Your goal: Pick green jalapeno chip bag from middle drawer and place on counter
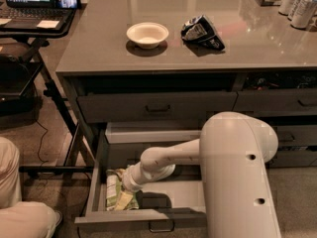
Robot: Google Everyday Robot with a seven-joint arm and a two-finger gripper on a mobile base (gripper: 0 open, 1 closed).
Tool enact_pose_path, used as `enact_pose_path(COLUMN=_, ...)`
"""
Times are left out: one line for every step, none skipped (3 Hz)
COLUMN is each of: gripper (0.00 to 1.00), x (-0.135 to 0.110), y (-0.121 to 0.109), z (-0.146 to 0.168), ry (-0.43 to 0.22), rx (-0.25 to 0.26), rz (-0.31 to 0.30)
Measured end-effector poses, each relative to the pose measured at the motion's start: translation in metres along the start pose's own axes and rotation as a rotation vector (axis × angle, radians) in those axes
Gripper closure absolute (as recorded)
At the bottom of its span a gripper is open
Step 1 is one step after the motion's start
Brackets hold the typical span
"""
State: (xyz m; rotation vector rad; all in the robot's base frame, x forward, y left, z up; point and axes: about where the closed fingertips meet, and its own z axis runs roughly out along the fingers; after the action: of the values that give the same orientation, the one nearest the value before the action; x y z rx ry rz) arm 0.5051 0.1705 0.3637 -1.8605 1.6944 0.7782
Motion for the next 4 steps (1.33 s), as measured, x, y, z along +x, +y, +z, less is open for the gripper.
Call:
enact_pose_path(gripper=0.42, x=0.000, y=-0.001, z=-0.001, ry=0.001, rx=0.003, rz=0.002)
enact_pose_path(gripper=0.66, x=-0.003, y=-0.001, z=-0.004, ry=0.002, rx=0.005, rz=0.001)
enact_pose_path(gripper=0.89, x=-0.006, y=-0.001, z=-0.007, ry=0.002, rx=0.005, rz=0.001)
enact_pose_path(gripper=1.00, x=-0.007, y=0.004, z=-0.049, ry=0.019, rx=0.060, rz=-0.027)
